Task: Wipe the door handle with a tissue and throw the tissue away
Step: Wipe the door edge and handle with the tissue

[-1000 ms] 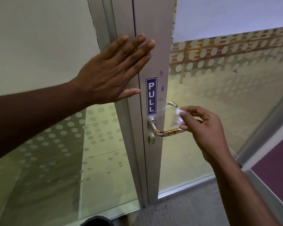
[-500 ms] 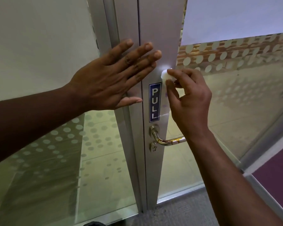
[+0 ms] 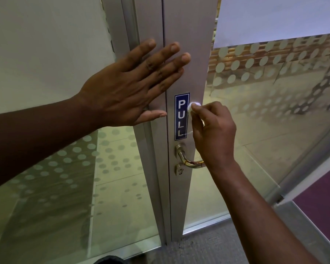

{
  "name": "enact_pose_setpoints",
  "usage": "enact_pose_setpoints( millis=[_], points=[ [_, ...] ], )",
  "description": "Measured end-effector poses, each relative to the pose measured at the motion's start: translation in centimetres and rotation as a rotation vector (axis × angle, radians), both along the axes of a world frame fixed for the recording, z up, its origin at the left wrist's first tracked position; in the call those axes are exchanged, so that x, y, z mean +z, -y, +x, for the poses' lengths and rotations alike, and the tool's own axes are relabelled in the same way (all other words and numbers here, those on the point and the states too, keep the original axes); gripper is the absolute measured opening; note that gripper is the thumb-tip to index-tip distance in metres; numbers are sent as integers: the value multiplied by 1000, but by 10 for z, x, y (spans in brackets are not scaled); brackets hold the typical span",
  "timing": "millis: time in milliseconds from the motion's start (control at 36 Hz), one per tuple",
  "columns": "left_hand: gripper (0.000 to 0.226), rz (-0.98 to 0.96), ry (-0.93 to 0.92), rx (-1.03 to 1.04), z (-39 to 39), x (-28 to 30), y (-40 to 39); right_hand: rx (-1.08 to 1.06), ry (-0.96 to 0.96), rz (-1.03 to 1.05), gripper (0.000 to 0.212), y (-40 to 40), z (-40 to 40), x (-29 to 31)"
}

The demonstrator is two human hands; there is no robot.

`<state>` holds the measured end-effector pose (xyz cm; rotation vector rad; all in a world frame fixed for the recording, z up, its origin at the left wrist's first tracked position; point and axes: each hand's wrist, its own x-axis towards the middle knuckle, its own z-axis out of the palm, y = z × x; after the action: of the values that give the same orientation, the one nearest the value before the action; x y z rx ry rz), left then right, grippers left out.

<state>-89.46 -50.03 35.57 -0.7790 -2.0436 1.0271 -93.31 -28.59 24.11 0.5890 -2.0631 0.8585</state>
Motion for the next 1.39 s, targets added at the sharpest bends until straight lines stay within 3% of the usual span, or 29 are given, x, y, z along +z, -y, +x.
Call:
enact_pose_setpoints(
  millis=[139, 583, 833, 1222, 1389],
  points=[
    [88, 3, 3, -6, 0, 0, 0, 20, 59, -104, 20, -13, 1, 3],
    [88, 7, -3, -15, 1, 0, 0, 18, 35, -124, 19, -1, -1, -14],
    [86, 10, 3, -22, 1, 0, 0, -137, 157, 21, 14, -6, 7, -22],
    [86, 1, 2, -10, 1, 0, 0, -183, 214, -151, 18, 4, 11, -25],
    [86, 2, -8, -22, 0, -1, -1, -148, 267, -41, 18, 6, 18, -34]
  ],
)
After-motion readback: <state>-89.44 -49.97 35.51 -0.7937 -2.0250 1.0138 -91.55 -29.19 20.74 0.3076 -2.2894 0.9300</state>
